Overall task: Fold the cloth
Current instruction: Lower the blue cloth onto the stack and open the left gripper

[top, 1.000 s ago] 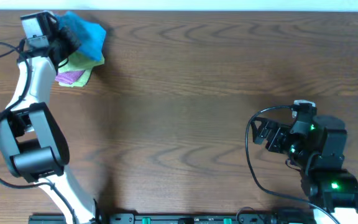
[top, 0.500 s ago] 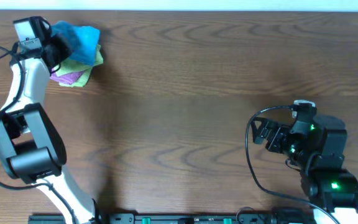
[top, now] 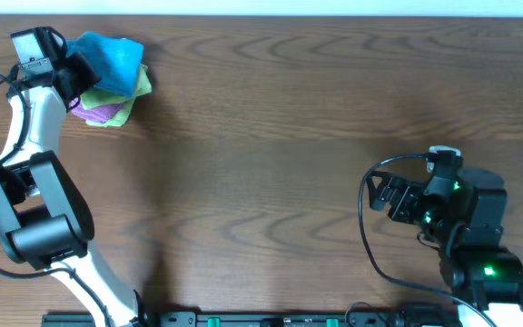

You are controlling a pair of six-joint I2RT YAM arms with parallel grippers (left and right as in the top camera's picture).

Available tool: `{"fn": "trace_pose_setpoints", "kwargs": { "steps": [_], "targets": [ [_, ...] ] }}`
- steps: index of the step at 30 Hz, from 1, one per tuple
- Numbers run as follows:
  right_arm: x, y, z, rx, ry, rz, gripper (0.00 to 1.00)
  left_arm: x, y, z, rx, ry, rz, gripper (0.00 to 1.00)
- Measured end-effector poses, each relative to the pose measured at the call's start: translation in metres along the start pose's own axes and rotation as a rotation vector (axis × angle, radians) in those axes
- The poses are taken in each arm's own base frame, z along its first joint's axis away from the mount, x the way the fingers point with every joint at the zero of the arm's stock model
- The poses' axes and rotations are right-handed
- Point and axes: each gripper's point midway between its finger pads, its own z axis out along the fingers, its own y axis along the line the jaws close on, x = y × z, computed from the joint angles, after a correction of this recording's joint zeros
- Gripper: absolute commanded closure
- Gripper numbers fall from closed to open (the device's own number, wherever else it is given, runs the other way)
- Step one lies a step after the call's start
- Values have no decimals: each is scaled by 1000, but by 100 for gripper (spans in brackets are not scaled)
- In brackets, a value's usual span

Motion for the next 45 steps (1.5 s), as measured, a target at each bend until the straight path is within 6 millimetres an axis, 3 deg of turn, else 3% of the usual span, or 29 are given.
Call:
{"fn": "trace_pose_setpoints", "kwargs": {
  "steps": [5, 13, 22, 31, 40, 45],
  "targets": [
    [0, 0, 0, 0, 0, 0, 1, -1, 2, 0, -7, -2, 13, 3],
    [0, 0, 0, 0, 0, 0, 1, -3, 16, -2, -29, -1, -7, 5],
    [0, 0, 0, 0, 0, 0, 1, 9, 24, -8, -54, 56, -18, 5],
    [0, 0, 0, 0, 0, 0, 1, -10, 6, -72, -38, 8, 19, 5],
    [0, 0, 0, 0, 0, 0, 1, 37, 9, -90, -83, 196, 41, 5],
    [0, 0, 0, 0, 0, 0, 1, 64, -29, -106, -48, 261, 141, 5]
  ]
}}
